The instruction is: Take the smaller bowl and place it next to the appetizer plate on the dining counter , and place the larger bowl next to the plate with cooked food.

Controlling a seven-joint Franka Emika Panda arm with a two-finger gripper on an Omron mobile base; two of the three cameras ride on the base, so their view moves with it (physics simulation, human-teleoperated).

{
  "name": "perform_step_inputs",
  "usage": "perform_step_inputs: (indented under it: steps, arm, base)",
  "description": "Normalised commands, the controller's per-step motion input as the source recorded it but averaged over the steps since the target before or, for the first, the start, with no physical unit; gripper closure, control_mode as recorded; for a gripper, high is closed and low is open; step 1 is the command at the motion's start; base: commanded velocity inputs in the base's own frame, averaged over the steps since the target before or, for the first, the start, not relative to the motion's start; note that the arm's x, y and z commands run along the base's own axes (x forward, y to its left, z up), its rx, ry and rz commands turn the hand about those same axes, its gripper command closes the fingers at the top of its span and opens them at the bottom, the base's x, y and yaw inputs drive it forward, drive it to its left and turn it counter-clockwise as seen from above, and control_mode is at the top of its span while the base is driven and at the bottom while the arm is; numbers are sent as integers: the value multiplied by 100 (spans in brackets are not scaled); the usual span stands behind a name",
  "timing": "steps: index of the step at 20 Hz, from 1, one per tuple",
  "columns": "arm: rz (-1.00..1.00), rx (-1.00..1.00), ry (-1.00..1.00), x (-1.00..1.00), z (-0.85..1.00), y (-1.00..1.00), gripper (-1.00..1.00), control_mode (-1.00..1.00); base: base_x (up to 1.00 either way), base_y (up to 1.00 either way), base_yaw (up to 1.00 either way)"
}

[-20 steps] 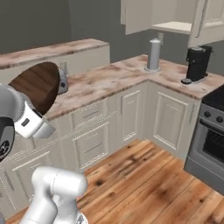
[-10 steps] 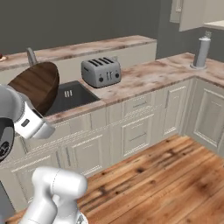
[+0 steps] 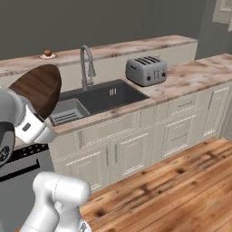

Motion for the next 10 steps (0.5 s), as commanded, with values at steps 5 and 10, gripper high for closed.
perform_step_inputs:
  steps: [5,10]
  arm:
    - [0,0,0,0,0,0,100,100]
    - [0,0,0,0,0,0,100,100]
  base:
    - [-68,100,11]
    - [-67,100,10]
